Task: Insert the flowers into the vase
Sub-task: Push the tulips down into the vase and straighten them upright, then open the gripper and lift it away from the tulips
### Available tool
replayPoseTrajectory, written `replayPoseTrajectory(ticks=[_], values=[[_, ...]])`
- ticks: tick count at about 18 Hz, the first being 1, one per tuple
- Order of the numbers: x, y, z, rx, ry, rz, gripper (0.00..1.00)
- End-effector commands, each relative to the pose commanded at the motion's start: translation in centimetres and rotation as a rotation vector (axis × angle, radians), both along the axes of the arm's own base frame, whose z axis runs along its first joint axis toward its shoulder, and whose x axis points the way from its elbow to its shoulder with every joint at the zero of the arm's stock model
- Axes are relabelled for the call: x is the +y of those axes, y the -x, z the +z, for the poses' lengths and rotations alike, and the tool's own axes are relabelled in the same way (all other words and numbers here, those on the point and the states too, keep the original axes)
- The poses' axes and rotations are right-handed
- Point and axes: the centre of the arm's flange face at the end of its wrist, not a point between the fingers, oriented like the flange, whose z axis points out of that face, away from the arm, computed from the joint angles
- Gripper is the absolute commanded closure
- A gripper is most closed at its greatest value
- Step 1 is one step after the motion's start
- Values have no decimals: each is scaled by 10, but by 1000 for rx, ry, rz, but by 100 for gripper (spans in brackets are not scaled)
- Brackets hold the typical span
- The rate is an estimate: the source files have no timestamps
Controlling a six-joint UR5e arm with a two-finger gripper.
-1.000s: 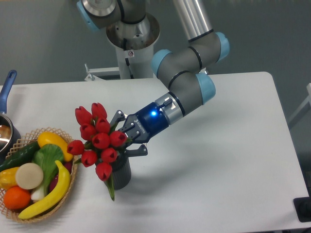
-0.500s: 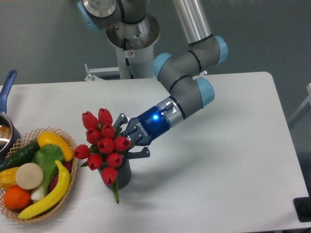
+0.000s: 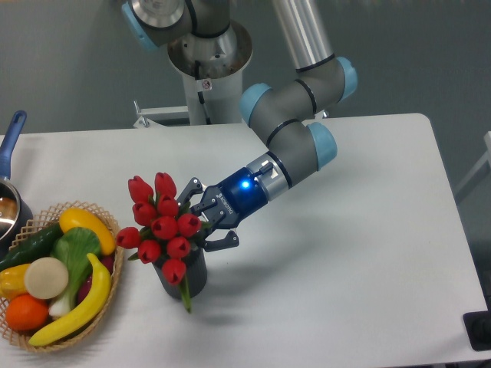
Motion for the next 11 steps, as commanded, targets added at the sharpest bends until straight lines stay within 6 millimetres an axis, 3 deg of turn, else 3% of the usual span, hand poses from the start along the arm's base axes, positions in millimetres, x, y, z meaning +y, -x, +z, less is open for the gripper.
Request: replayPoseTrajectory(ticks=[3,8,11], values=[[0,0,1,1,-1,0,0],[-4,3,2,6,9,10,0],[-21,12,8,43,44,45,0]])
